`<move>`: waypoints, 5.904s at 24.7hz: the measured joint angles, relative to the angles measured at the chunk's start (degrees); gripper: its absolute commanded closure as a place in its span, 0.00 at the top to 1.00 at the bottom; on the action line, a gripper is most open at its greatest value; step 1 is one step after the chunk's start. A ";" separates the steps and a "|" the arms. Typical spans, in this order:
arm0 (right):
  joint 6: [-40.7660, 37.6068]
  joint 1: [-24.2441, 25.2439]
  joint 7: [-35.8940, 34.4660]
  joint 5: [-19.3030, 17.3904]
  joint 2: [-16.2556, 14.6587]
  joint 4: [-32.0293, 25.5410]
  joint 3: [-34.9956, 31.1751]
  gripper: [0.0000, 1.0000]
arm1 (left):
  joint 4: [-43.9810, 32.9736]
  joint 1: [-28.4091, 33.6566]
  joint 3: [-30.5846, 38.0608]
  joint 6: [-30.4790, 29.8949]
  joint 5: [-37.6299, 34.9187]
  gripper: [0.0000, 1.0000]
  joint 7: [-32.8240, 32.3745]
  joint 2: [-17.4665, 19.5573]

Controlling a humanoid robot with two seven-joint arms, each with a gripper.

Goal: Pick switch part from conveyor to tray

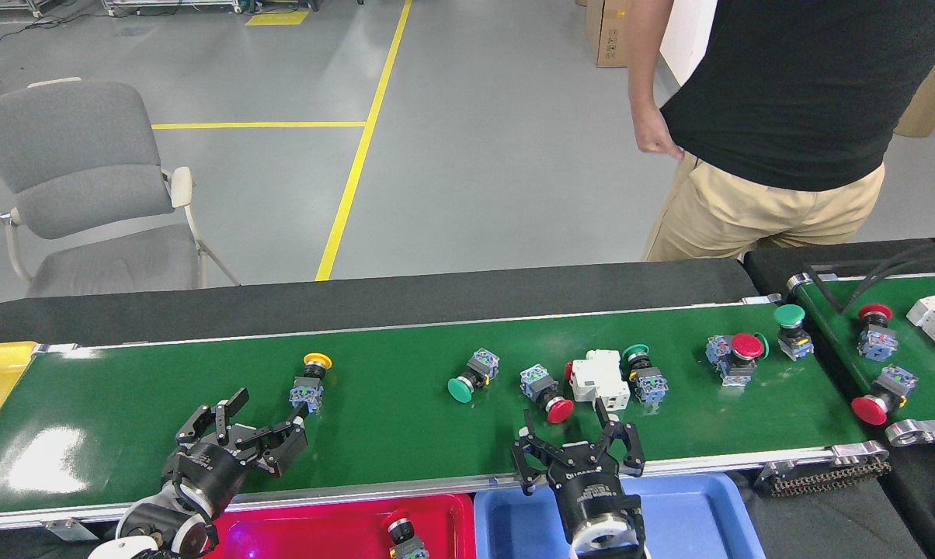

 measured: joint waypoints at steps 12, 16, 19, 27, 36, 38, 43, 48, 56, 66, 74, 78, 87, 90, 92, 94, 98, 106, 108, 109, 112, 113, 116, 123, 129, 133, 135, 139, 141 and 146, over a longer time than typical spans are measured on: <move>-0.45 -5.80 1.90 -3.86 1.19 6.76 6.17 0.08 | 6.01 -3.11 -0.05 3.22 0.00 0.57 -0.07 -0.36; -1.41 -5.72 2.08 -3.98 1.12 5.96 6.21 0.06 | 6.90 -3.28 0.82 4.22 0.48 0.11 0.29 -0.82; -3.78 -3.02 2.09 -3.97 0.25 -0.07 6.42 0.05 | 6.34 -2.52 0.50 4.28 1.08 0.04 2.29 -1.21; -18.05 10.44 2.40 -3.18 -7.32 -18.02 14.94 1.00 | -22.86 20.69 0.72 -15.53 1.18 0.23 5.40 -1.05; -20.09 14.25 1.71 -3.02 -8.69 -23.10 14.48 1.00 | -28.22 29.60 1.95 -19.00 1.18 0.99 5.50 -2.43; -17.00 17.34 -0.02 -3.07 -8.83 -24.94 8.75 1.00 | -28.23 30.52 3.62 -19.02 1.19 0.99 5.51 -2.98; -3.73 25.28 -8.40 -3.28 -8.20 -25.42 -3.19 1.00 | -28.23 30.69 13.77 -15.55 0.97 0.99 5.63 -8.59; 0.27 27.20 -11.22 -3.75 -8.18 -23.76 -9.72 1.00 | -23.31 29.57 19.92 -3.65 0.80 0.99 8.36 -5.19; 3.59 10.26 -5.31 0.70 -2.76 -13.01 -4.79 1.00 | -22.52 24.20 18.71 -9.30 0.80 0.99 9.59 -2.63; 8.05 -0.50 -1.66 0.84 1.11 1.76 -0.95 1.00 | -3.58 5.17 2.87 -15.19 0.02 0.99 9.02 4.94; 8.32 -8.27 -1.47 -3.78 1.14 11.66 -0.49 1.00 | 8.12 -2.10 1.97 -12.42 -3.92 0.99 8.96 4.84; 8.35 -11.78 -1.47 -7.49 1.15 16.27 1.77 0.68 | 11.79 -4.87 1.97 -11.09 -4.97 0.99 9.79 4.68; 7.53 -12.65 -1.33 -8.42 1.38 16.43 7.89 0.02 | 15.80 -5.85 1.95 -7.58 -4.99 0.68 10.10 4.09; 7.40 -12.25 -1.03 -8.45 1.24 14.23 8.98 0.02 | 15.87 -5.86 1.97 -7.28 -4.72 0.37 10.13 3.98; 7.42 -10.61 -1.02 -8.45 0.93 10.33 11.06 0.02 | 15.86 -5.79 2.01 -7.21 -4.43 0.28 10.28 3.52; 7.42 -6.99 -0.99 -8.37 -0.17 4.24 14.83 0.02 | 15.27 -4.86 2.19 -8.38 -3.80 0.18 11.85 3.56; 7.51 -0.58 -0.91 -8.15 -5.96 -7.90 25.60 0.34 | 6.93 0.66 2.05 -15.00 -3.38 0.17 14.03 3.49; 7.54 1.42 -0.92 -4.31 -6.46 -11.75 32.30 1.00 | -22.07 25.17 -2.41 -19.05 -3.26 0.87 14.59 1.40; 7.57 1.44 -0.97 -4.24 -6.46 -11.89 32.30 1.00 | -23.57 26.07 -4.82 -19.05 -3.33 0.99 14.43 0.55; 7.64 1.46 -0.99 -4.21 -6.46 -12.20 32.28 1.00 | -24.12 26.31 -5.33 -19.05 -3.36 0.99 14.41 0.26; 8.03 2.42 -1.01 -4.17 -6.84 -15.15 30.64 1.00 | -24.70 27.10 -5.25 -19.05 -3.36 0.99 14.36 -0.02; 8.40 3.21 -1.06 -4.18 -7.14 -16.74 29.14 1.00 | -25.00 27.16 -4.83 -19.07 -3.35 0.99 14.36 -0.23; 10.61 7.73 -3.45 -4.18 -7.55 -21.32 22.17 1.00 | -25.43 27.80 -1.13 -16.44 -3.07 0.99 14.29 -0.64; 12.31 21.42 -10.80 -4.32 -8.94 -22.53 7.54 1.00 | -23.34 28.26 14.27 -3.01 0.31 0.99 14.19 -1.10; 12.39 20.36 -11.83 -4.45 -8.93 -21.10 4.59 1.00 | -21.34 28.26 16.32 -0.42 0.37 0.99 14.17 -1.11; 12.63 12.10 -8.69 -4.39 -8.50 -16.12 4.85 1.00 | -21.32 26.83 16.13 0.02 0.21 0.99 13.20 -1.12; 12.54 7.75 -5.89 -4.39 -7.79 -12.63 5.54 1.00 | -21.28 23.75 15.40 0.66 0.03 0.99 10.15 -1.51; 11.49 1.01 -3.27 -4.50 -5.54 -4.94 8.00 1.00 | -18.71 17.98 10.56 3.93 -1.59 0.99 6.51 -2.16; 10.99 -1.60 -2.85 -4.69 -3.58 -1.65 8.17 1.00 | -15.35 14.81 8.06 6.08 -2.64 0.99 6.05 -2.14; 10.13 -6.69 -2.64 -5.42 -0.19 6.43 8.25 0.70 | -6.56 7.80 7.09 7.92 -2.94 0.99 5.73 -1.58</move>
